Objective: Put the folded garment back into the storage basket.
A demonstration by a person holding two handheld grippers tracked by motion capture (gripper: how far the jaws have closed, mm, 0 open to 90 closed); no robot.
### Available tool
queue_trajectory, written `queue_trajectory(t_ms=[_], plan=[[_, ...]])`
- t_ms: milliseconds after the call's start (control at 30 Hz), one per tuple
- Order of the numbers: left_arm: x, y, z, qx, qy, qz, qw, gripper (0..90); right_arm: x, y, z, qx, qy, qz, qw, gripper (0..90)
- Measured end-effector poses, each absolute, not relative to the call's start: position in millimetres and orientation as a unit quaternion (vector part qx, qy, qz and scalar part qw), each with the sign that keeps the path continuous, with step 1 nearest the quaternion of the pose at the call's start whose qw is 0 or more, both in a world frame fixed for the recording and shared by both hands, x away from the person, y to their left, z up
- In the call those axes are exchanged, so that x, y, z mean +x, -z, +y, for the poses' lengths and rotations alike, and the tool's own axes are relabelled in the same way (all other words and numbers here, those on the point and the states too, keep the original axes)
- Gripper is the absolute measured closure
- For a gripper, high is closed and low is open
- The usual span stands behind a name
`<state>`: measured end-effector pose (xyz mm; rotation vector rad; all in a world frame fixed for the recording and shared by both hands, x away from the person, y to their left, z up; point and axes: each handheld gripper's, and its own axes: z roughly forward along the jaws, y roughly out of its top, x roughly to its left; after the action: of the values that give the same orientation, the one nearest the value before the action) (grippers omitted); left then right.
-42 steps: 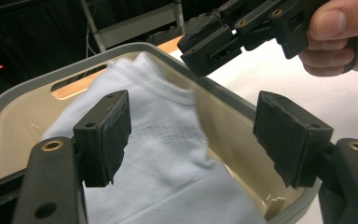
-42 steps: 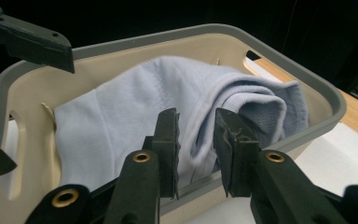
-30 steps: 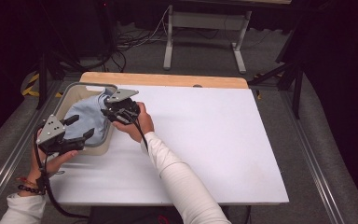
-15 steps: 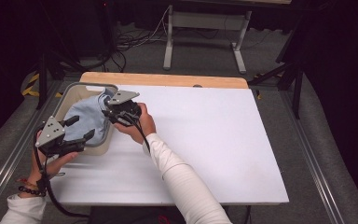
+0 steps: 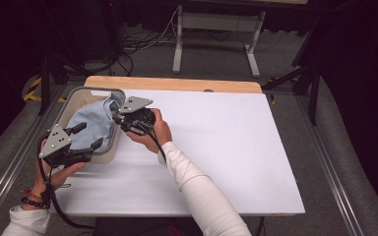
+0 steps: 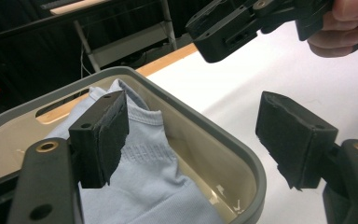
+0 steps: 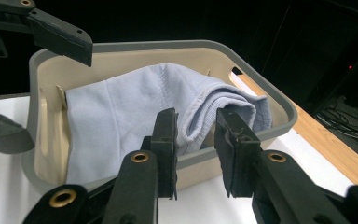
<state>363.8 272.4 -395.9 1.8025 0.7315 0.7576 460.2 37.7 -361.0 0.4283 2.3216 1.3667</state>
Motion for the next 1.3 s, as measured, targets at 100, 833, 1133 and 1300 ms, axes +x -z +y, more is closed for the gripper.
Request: queue_trajectory(t_ms=[100, 833, 1133, 1300], plan=[[363, 395, 270, 0.747, -0.315, 0.299, 0.504, 26.0, 458, 358, 32, 0.152, -0.491, 0.831, 0.210, 69.1], [360, 396, 248, 0.760, -0.306, 0.274, 0.505, 18.1, 451, 349, -16, 0.167, -0.490, 0.820, 0.244, 61.6], [358, 396, 239, 0.761, -0.304, 0.264, 0.509, 14.9, 446, 349, -34, 0.176, -0.484, 0.818, 0.257, 53.3], [357, 396, 233, 0.765, -0.300, 0.256, 0.510, 14.1, 443, 349, -47, 0.185, -0.483, 0.814, 0.263, 45.0]])
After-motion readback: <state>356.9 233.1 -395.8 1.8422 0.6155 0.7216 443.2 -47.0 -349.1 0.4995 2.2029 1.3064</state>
